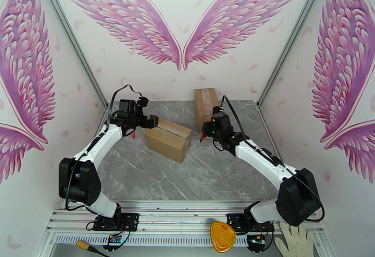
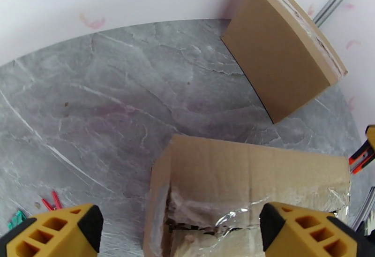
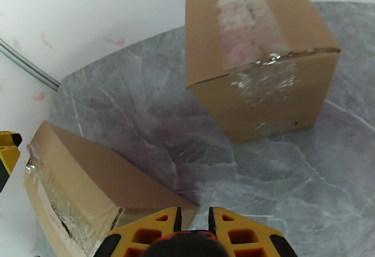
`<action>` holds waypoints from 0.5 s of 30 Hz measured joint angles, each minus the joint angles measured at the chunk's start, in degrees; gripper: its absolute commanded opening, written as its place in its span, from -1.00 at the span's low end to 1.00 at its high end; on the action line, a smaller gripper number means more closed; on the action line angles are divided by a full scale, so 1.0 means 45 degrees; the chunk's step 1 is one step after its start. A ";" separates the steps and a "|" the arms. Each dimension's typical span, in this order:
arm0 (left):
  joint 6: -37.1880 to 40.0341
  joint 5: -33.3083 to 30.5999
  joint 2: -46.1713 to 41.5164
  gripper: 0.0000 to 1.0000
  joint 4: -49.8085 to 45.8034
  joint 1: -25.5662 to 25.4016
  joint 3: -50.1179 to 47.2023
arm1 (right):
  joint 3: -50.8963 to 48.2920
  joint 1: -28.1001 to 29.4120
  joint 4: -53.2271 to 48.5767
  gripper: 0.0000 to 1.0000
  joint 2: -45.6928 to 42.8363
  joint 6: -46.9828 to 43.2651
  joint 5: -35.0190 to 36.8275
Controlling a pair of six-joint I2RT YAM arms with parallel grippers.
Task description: Unpack the express box
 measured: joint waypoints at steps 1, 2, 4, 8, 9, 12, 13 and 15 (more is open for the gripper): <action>-0.0257 0.0058 0.0005 0.82 0.0063 0.0063 -0.0073 | 0.0068 0.0068 0.0044 -1.00 0.0223 0.0049 -0.0146; -0.0500 0.0131 0.0005 0.80 0.0165 0.0126 -0.0180 | 0.0170 0.0126 0.0112 -1.00 0.0466 0.0102 -0.0311; -0.0991 0.0330 0.0005 0.78 0.0437 0.0194 -0.0520 | 0.0423 0.0170 0.0209 -1.00 0.0889 0.0160 -0.0607; -0.1841 0.0583 0.0005 0.74 0.0622 0.0204 -0.1413 | 0.1035 0.0180 0.0476 -1.00 0.1569 0.0209 -0.1078; -0.2021 0.0602 -0.0010 0.72 0.0675 0.0204 -0.1637 | 0.1214 0.0180 0.0573 -1.00 0.1729 0.0214 -0.1190; -0.2526 0.0641 -0.0194 0.70 0.0991 0.0253 -0.2186 | 0.1574 0.0175 0.0656 -1.00 0.2006 0.0160 -0.1350; -0.2681 0.0646 -0.0350 0.69 0.1088 0.0267 -0.2336 | 0.1671 0.0165 0.0651 -1.00 0.2079 0.0146 -0.1389; -0.2953 0.0661 -0.0714 0.68 0.1195 0.0277 -0.2647 | 0.1894 0.0165 0.0651 -1.00 0.2259 0.0097 -0.1452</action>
